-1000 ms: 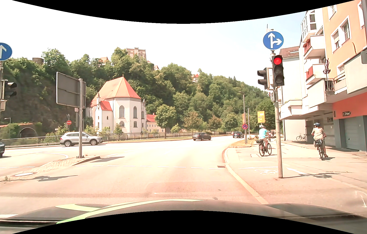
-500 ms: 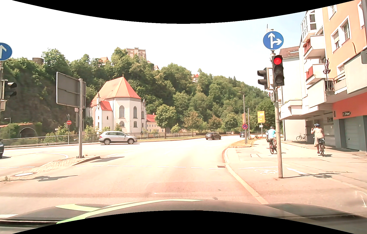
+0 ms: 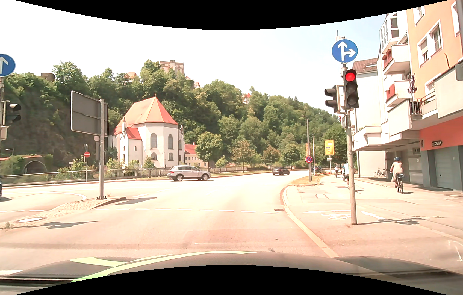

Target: Follow the waypoints while adhering to traffic rules and regulations

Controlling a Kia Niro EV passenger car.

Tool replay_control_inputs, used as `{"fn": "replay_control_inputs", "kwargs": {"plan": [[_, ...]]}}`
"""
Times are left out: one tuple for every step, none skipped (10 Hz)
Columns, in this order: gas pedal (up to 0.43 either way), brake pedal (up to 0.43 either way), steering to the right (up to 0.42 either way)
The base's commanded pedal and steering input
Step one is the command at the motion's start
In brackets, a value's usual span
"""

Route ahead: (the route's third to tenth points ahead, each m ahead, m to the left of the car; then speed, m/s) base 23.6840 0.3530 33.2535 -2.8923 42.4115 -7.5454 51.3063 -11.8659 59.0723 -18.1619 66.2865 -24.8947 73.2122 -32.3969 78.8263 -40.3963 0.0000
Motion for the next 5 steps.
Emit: {"fn": "replay_control_inputs", "kwargs": {"plan": [[0.0, 0.329, 0.04], [0.0, 0.323, 0.041], [0.0, 0.329, 0.04], [0.0, 0.329, 0.04], [0.0, 0.329, 0.04]]}}
